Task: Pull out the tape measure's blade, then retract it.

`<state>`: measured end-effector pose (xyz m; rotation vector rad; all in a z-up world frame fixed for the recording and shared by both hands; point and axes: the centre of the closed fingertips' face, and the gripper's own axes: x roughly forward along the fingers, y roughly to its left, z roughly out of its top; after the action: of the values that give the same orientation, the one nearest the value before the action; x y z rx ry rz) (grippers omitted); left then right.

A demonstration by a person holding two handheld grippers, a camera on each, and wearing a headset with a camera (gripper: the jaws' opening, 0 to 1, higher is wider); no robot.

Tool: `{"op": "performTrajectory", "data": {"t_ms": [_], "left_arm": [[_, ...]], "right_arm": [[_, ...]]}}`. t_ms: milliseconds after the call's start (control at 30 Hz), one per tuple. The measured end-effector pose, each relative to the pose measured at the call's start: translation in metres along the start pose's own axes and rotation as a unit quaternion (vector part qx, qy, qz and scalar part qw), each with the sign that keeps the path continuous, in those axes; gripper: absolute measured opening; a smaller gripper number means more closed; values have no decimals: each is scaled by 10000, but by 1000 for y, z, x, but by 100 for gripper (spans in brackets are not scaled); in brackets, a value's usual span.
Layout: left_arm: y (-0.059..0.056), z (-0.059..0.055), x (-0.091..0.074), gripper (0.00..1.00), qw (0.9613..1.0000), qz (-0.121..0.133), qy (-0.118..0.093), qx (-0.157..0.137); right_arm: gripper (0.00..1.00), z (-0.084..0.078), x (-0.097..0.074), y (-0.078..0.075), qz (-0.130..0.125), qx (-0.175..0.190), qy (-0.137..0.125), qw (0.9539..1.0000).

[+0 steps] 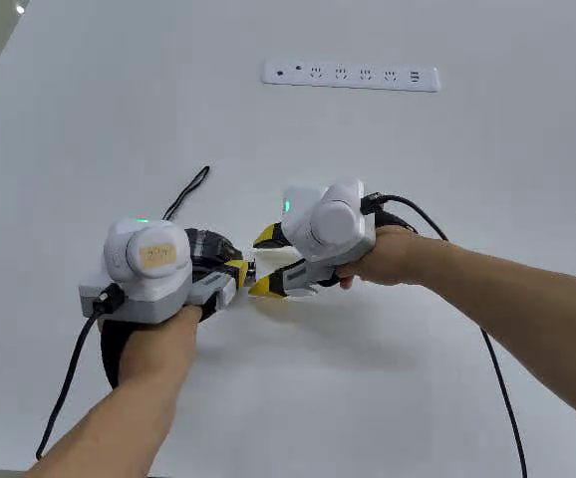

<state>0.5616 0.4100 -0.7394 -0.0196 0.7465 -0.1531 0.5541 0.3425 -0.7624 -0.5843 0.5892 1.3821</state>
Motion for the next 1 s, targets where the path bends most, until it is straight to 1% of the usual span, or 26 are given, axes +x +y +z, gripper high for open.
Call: {"op": "performTrajectory", "data": {"t_ms": [100, 133, 233, 300, 367, 433, 567, 633, 667, 767, 867, 967, 1000], "left_arm": [[3, -1, 0, 73, 9999, -30, 32, 106], [5, -2, -2, 73, 9998, -62, 43, 174], [6, -4, -3, 74, 9995, -135, 57, 296], [6, -4, -4, 74, 9984, -220, 74, 512], [2, -4, -4, 75, 9976, -371, 72, 587], [2, -4, -5, 76, 9968, -439, 89, 657], [-2, -4, -6, 76, 9928, -688, 114, 971], [-6, -3, -7, 76, 9881, -890, 79, 1250], [-8, -2, -8, 76, 9870, -941, 69, 1303], [-8, -1, -10, 77, 9854, -1022, 22, 1362], [-9, 3, -11, 78, 9832, -1181, -46, 1390], [-12, 4, -13, 78, 9790, -1405, -99, 1475], [-12, 5, -13, 78, 9780, -1417, -126, 1523]], "right_arm": [[42, -1, -4, -2, -72, 81, -2, 9999], [44, -2, -6, -3, -125, 159, 11, 9998], [47, -4, -11, -4, -182, 224, 10, 9996], [49, -6, -15, -4, -241, 319, -1, 9992], [53, -6, -18, -6, -309, 394, -18, 9987], [56, -7, -21, -6, -361, 479, -36, 9982], [61, -11, -30, -8, -496, 605, -61, 9969], [62, -14, -35, -9, -601, 731, -97, 9955], [64, -15, -37, -9, -640, 761, -106, 9950], [67, -17, -43, -10, -751, 815, -135, 9938], [71, -23, -49, -11, -859, 886, -144, 9923], [74, -29, -55, -9, -940, 1017, -144, 9903], [75, -30, -56, -8, -947, 1037, -150, 9900]]}}
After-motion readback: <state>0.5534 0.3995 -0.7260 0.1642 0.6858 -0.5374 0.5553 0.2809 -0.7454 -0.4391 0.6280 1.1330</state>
